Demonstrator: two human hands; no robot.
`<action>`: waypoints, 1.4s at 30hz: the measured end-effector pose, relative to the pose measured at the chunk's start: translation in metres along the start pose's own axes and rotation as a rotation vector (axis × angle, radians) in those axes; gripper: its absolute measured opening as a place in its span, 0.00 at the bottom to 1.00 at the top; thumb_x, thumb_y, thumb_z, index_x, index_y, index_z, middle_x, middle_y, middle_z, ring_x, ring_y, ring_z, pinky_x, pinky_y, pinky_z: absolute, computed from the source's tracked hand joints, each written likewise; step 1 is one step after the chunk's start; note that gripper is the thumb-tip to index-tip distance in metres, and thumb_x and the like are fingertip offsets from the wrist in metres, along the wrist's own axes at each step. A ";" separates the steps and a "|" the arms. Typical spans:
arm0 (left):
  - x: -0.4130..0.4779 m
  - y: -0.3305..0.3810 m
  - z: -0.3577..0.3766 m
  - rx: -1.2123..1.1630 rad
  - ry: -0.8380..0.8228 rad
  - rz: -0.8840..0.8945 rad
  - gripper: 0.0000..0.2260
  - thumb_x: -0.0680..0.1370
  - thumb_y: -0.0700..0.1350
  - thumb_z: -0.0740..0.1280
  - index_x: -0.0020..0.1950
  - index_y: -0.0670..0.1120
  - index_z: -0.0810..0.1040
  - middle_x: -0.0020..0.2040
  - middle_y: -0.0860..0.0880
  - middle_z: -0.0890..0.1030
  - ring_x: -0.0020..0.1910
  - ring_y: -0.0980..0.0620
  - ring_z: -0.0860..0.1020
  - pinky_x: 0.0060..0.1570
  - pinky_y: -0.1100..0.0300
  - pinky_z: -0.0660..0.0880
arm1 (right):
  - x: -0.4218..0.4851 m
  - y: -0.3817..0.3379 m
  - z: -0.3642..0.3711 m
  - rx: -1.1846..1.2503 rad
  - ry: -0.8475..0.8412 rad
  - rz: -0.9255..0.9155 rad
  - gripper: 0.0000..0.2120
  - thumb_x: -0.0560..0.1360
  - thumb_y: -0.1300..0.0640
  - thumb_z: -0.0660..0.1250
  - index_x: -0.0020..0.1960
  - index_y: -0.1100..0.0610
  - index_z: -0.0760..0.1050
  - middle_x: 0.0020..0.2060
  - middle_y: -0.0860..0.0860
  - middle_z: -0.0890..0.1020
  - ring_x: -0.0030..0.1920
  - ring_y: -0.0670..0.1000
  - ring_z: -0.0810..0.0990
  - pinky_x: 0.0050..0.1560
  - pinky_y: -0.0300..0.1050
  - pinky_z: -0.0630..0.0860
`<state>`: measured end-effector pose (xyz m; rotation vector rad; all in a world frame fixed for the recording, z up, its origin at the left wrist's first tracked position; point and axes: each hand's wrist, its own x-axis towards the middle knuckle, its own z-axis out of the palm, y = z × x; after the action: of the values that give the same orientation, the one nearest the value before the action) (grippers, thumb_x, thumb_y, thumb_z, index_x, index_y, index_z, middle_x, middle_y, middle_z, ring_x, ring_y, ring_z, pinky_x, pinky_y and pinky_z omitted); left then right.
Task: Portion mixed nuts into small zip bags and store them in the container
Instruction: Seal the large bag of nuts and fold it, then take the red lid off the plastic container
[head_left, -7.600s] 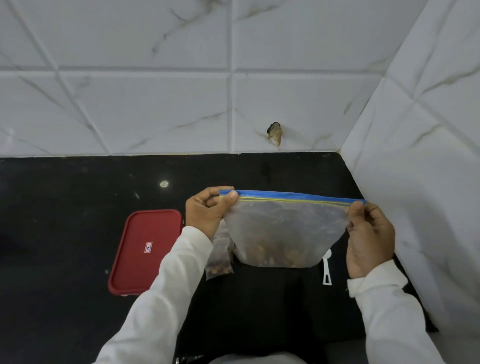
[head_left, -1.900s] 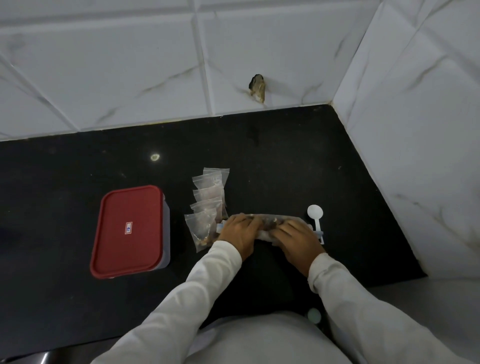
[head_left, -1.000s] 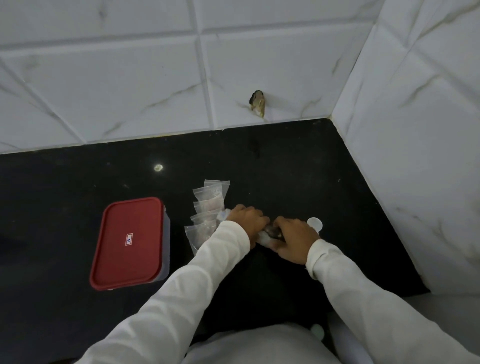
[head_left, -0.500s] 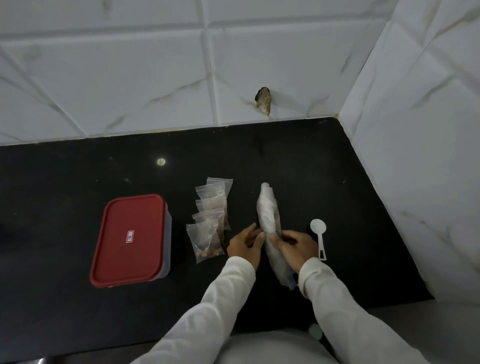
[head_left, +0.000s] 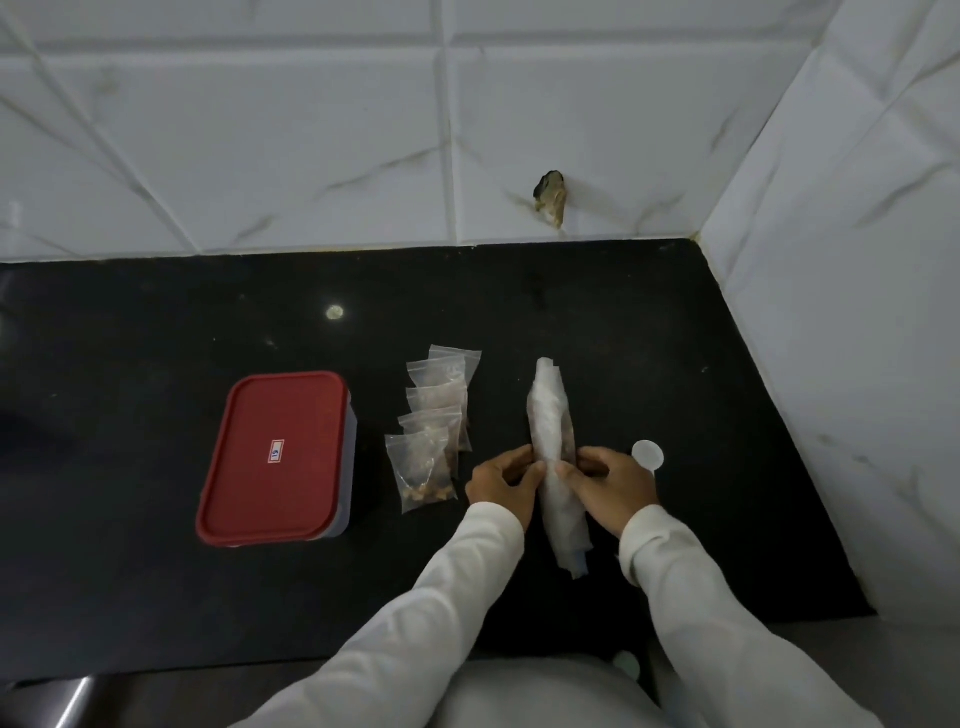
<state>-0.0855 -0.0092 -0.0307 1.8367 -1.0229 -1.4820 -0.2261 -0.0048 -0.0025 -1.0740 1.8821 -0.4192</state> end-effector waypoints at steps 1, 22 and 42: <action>0.000 -0.001 -0.002 -0.010 -0.014 -0.004 0.12 0.76 0.43 0.72 0.59 0.51 0.82 0.49 0.57 0.83 0.47 0.63 0.79 0.58 0.68 0.73 | -0.003 -0.003 -0.001 -0.011 0.000 -0.008 0.25 0.73 0.44 0.70 0.66 0.52 0.74 0.57 0.46 0.80 0.51 0.43 0.76 0.53 0.37 0.70; -0.038 0.010 -0.234 0.284 0.464 0.515 0.08 0.77 0.40 0.69 0.52 0.51 0.84 0.48 0.58 0.82 0.44 0.64 0.80 0.51 0.75 0.73 | -0.063 -0.134 0.154 0.415 -0.162 -0.224 0.12 0.76 0.53 0.70 0.58 0.48 0.77 0.51 0.44 0.81 0.51 0.43 0.81 0.51 0.40 0.79; -0.026 -0.091 -0.305 -0.811 0.159 0.154 0.14 0.76 0.37 0.67 0.61 0.36 0.79 0.54 0.38 0.84 0.53 0.44 0.83 0.51 0.56 0.80 | -0.088 -0.152 0.252 -0.585 0.191 -1.265 0.21 0.74 0.40 0.68 0.55 0.57 0.82 0.47 0.52 0.80 0.45 0.52 0.78 0.40 0.47 0.77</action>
<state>0.2274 0.0513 -0.0193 1.2281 -0.3718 -1.3487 0.0805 0.0146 0.0089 -2.6632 1.2494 -0.6794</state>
